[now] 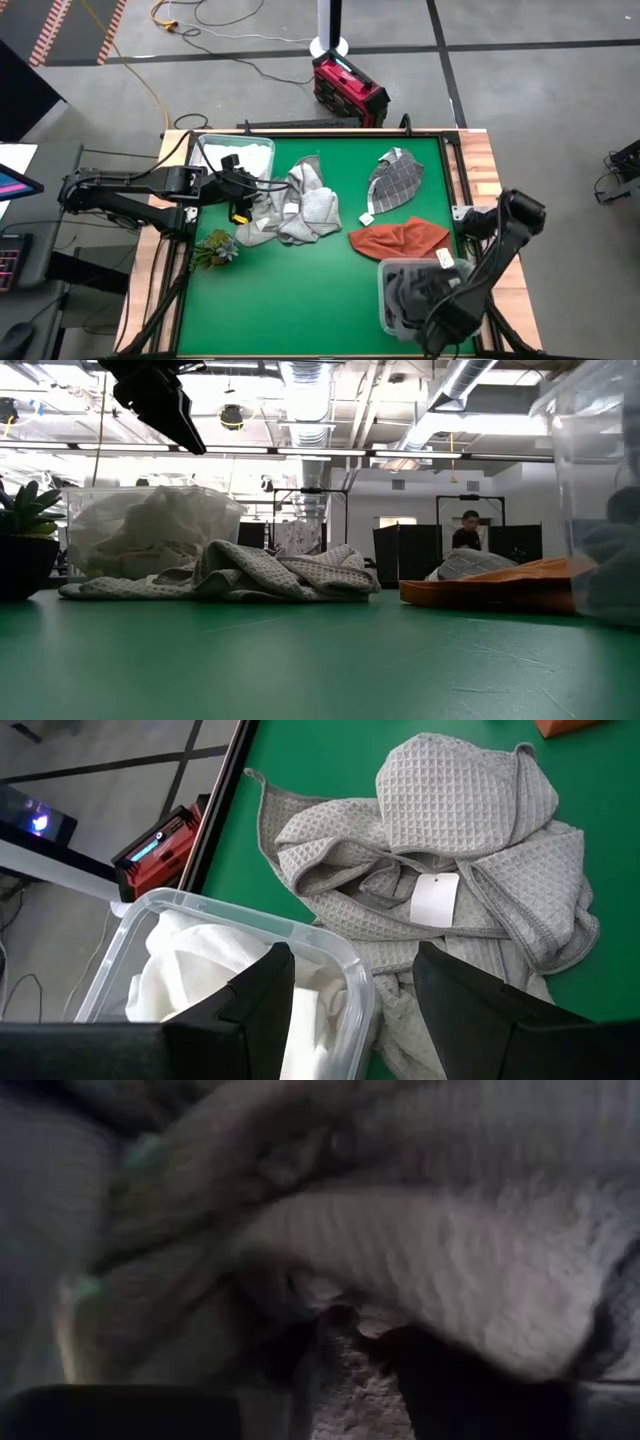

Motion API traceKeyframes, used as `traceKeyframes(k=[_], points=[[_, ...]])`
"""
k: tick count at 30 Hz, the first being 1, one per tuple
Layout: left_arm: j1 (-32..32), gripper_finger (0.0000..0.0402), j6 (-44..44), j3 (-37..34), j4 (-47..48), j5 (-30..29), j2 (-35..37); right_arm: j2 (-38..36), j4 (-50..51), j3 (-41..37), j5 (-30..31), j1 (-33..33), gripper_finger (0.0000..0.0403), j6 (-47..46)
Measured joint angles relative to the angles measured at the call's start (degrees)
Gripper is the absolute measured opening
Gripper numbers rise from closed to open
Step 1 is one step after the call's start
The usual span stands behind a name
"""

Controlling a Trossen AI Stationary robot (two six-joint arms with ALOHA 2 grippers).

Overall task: Sort towels by color in basket
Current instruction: Put the dark gray towel into the bottom transparent bin, then put the orange towel into the bottom transparent bin

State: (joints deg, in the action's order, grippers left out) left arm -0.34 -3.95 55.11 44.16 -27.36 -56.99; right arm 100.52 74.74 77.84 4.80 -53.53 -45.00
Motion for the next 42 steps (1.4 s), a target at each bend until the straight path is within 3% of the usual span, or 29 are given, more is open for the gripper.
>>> traceKeyframes(k=[6,13,15,19,22,25,29,34,42], points=[[0.0,0.0196,0.0,0.0,-0.1,0.0,0.0,-2.7,3.0,2.7,-0.6,0.7,0.0095,-3.2],[0.0,0.0196,-0.1,0.0,-0.6,0.0,0.0,-9.2,8.7,8.4,0.1,4.9,0.0084,-8.4],[0.0,0.0196,0.0,0.0,-0.8,0.0,0.0,-11.2,10.5,8.7,3.8,6.6,0.0083,-11.6],[0.0,0.0196,0.6,0.0,-0.8,0.0,0.0,-13.6,15.6,8.6,18.5,10.7,0.0083,-22.7],[0.0,0.0196,1.4,0.0,-0.8,0.0,0.0,-15.1,14.8,7.6,27.2,14.3,0.0083,-22.2],[0.0,0.0196,1.6,0.0,-0.8,0.0,0.0,-15.2,15.4,6.0,31.1,19.2,0.0083,-18.1],[0.0,0.0196,1.6,0.0,-0.8,0.0,0.0,-15.0,14.0,1.3,31.2,27.6,0.0084,-11.5],[0.0,0.0196,1.6,0.0,-0.8,0.0,0.0,-15.1,2.3,-7.0,28.3,37.6,0.0107,1.5],[0.0,0.0196,1.4,0.0,-0.8,0.0,0.0,-15.1,-24.8,-13.5,6.4,48.1,0.0196,21.9]])
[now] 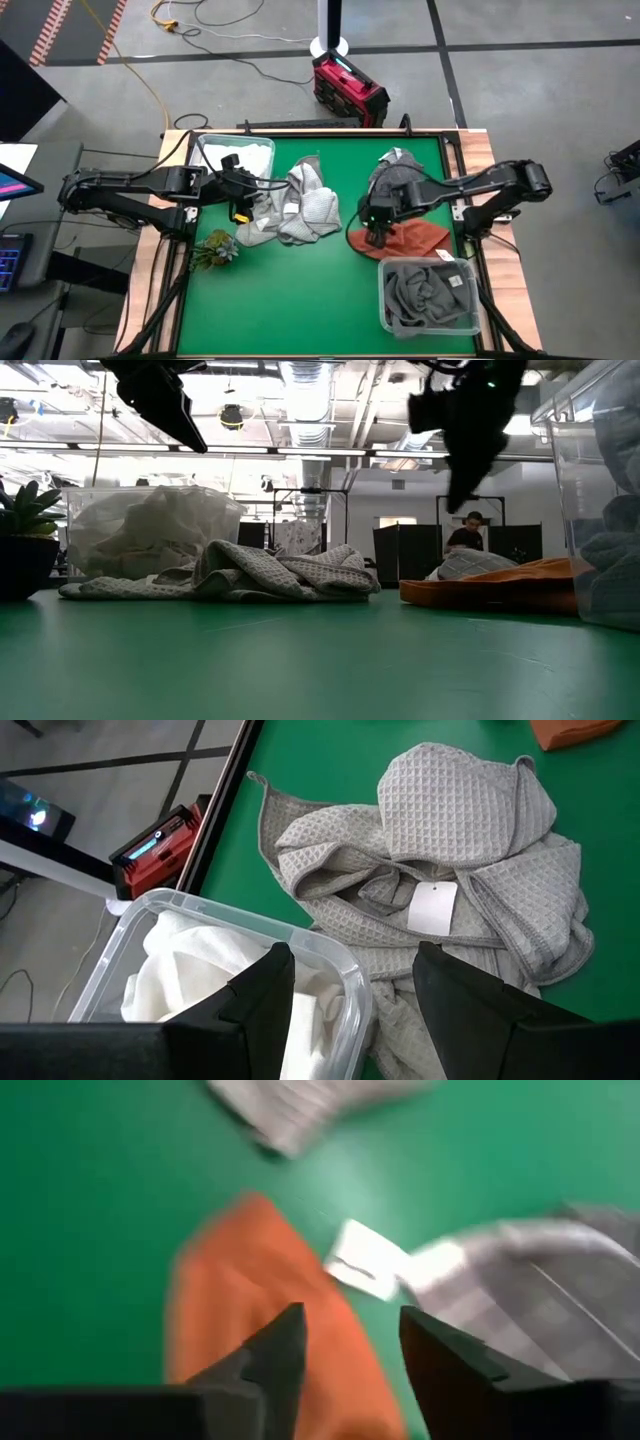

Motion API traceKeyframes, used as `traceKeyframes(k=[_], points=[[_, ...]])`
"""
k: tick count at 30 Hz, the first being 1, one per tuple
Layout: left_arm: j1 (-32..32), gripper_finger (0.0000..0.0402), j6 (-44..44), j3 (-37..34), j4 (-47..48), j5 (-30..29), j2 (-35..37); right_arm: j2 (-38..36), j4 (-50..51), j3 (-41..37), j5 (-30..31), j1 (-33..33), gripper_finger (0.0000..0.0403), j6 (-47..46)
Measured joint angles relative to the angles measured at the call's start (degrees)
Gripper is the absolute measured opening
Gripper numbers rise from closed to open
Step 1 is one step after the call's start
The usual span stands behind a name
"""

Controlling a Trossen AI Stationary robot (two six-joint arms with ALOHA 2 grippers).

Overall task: Sort towels by color in basket
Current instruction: Put the orange towel into the bottom transparent bin

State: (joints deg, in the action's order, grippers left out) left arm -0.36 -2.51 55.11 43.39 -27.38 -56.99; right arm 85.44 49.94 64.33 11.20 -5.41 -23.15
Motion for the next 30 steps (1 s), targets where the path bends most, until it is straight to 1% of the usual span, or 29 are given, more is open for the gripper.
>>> traceKeyframes(k=[3,6,8,11,15,18,21,23,27,30], points=[[0.0,0.0196,-0.2,0.0,-0.5,0.0,0.0,0.0,-4.2,0.1,-4.4,2.1,0.0229,2.5],[0.0,0.0196,-0.2,0.0,-0.7,0.0,0.0,0.5,-5.1,0.1,-6.0,3.6,0.0251,2.6],[0.0,0.0196,-0.2,0.0,-0.7,0.0,0.0,1.6,-6.1,0.1,-7.1,3.5,0.0256,2.7],[0.0,0.0196,-0.2,0.0,-1.0,0.0,0.0,4.4,-8.1,0.1,-8.3,1.4,0.0256,4.3],[0.0,0.0196,-0.5,0.0,-2.0,0.0,0.0,9.2,-11.4,1.5,-8.4,-1.7,0.0256,5.8],[0.0,0.0196,-0.7,0.0,-3.0,0.0,0.0,13.6,-10.9,4.7,-7.9,-2.8,0.0256,5.7],[0.0,0.0196,-0.7,0.0,-3.3,0.0,0.0,17.6,-7.4,8.6,-4.3,-3.0,0.0255,4.4],[0.0,0.0196,-0.7,0.0,-3.3,0.0,0.0,20.0,-4.2,10.8,-3.1,-3.1,0.0255,4.3],[0.0,0.0196,-0.2,0.0,-2.3,0.0,0.0,23.9,-1.3,13.7,-2.9,-2.7,0.0255,4.1],[0.0,0.0196,-0.1,0.0,-1.8,0.0,0.0,26.2,-0.1,14.5,-2.9,-2.7,0.0255,4.1]])
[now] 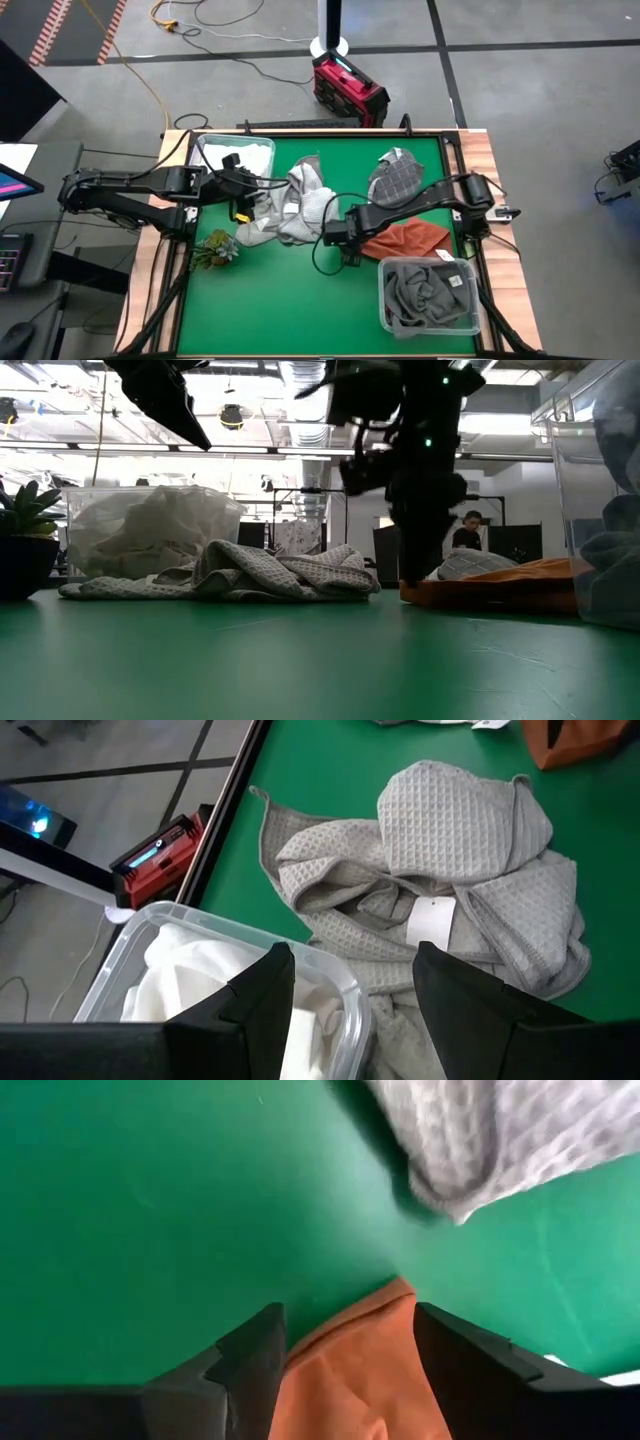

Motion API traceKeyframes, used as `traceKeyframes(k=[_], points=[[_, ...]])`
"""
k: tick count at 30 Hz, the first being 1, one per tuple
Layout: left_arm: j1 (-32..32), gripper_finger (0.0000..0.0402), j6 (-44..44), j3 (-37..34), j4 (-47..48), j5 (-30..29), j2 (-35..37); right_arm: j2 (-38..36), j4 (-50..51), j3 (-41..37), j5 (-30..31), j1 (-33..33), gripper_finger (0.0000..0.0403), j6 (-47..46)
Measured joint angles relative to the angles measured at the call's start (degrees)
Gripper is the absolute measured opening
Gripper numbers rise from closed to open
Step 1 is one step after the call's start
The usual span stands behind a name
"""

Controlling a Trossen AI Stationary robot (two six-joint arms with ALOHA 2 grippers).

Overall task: Sort towels by color in basket
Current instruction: Put the orange towel into the bottom transparent bin

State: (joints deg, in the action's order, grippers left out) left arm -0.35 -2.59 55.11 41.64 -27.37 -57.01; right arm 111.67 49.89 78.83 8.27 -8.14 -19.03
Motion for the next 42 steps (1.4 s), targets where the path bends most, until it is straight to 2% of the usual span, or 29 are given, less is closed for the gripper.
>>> traceKeyframes(k=[5,8,11,15,16,22,28,35,38,42], points=[[0.0,0.0196,0.2,0.0,0.1,0.0,0.0,2.1,1.6,0.2,-0.9,0.0,0.0249,-0.3],[0.0,0.0196,0.1,0.0,0.1,0.0,0.0,2.2,3.5,0.2,-1.0,0.0,0.0218,-0.6],[0.0,0.0196,0.1,0.0,0.0,0.0,0.0,1.9,4.3,0.2,-2.1,0.1,0.0154,-0.3],[0.0,0.0196,0.1,0.0,-0.1,0.0,0.0,1.6,3.7,0.2,-7.1,0.9,0.0040,1.4],[0.0,0.0196,0.1,0.0,-0.1,0.0,0.0,1.6,3.7,0.2,-8.0,0.9,0.0023,2.0],[0.0,0.0196,0.2,0.0,0.0,0.0,0.0,-0.9,6.5,0.8,-8.8,1.2,0.0021,2.4],[0.0,0.0196,-0.3,0.0,0.1,0.0,0.0,-10.0,12.1,4.5,-9.4,-0.3,0.0017,2.0],[0.0,0.0196,-0.2,0.0,0.1,0.0,0.0,-24.6,14.8,8.9,-21.9,-3.9,0.0031,1.2],[0.0,0.0196,-0.2,0.0,-0.3,0.0,0.0,-31.7,10.7,11.3,-21.6,-7.0,0.0019,1.4],[0.0,0.0196,-0.4,0.0,-1.1,0.0,0.0,-40.7,-2.9,11.8,-18.4,-13.1,0.0014,6.2]])
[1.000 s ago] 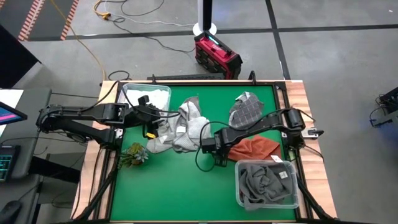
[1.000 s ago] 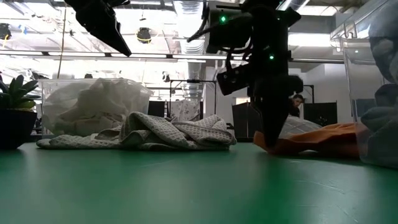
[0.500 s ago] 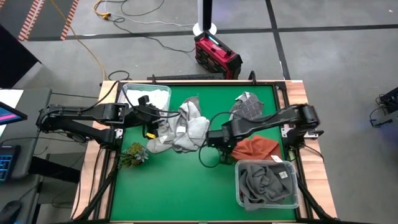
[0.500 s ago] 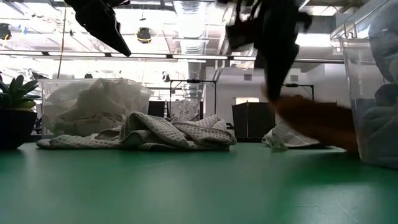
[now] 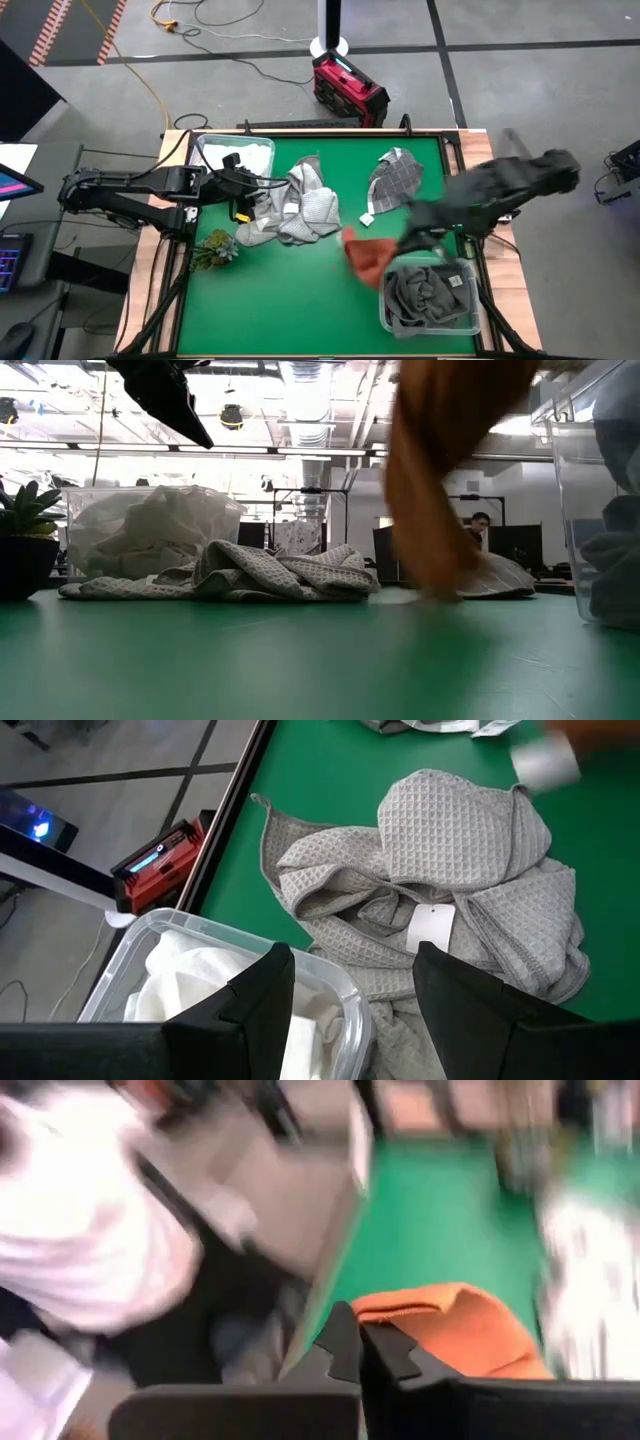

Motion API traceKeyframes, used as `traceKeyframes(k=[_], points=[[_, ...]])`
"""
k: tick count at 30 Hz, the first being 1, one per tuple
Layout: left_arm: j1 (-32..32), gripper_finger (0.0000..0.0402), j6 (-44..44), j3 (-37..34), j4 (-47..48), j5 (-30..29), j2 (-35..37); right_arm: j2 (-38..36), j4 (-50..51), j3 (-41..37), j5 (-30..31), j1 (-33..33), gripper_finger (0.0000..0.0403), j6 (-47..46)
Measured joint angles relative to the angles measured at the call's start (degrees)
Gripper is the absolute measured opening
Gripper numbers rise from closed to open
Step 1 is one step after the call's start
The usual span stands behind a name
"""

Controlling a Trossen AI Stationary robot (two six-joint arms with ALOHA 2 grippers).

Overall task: Sort towels by color in basket
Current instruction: Put the orange towel into the bottom transparent bin

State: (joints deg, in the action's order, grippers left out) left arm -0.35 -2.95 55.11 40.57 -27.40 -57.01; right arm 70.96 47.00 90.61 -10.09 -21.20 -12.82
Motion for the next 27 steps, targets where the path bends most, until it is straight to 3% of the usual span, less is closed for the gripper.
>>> traceKeyframes(k=[3,6,10,17,21,27], points=[[0.0,0.0196,-0.1,0.0,0.0,0.0,0.0,-5.2,-8.7,0.1,1.2,-5.3,0.0014,0.7],[0.0,0.0196,0.0,0.0,0.7,0.0,0.0,-8.6,-10.6,0.1,1.9,-10.9,0.0017,-0.9],[0.0,0.0196,0.1,0.0,1.5,0.0,0.0,-10.6,-4.5,0.1,8.2,-17.9,0.0017,-8.6],[0.0,0.0196,0.9,0.0,1.6,0.0,0.0,-12.9,12.7,0.0,28.0,-24.9,0.0018,-29.8],[0.0,0.0196,1.3,0.0,1.6,0.0,0.0,-12.9,14.4,0.0,38.5,-28.0,0.0018,-30.5],[0.0,0.0196,1.7,0.0,2.1,0.0,0.0,-12.9,20.9,0.0,43.0,-29.8,0.0019,-37.0]])
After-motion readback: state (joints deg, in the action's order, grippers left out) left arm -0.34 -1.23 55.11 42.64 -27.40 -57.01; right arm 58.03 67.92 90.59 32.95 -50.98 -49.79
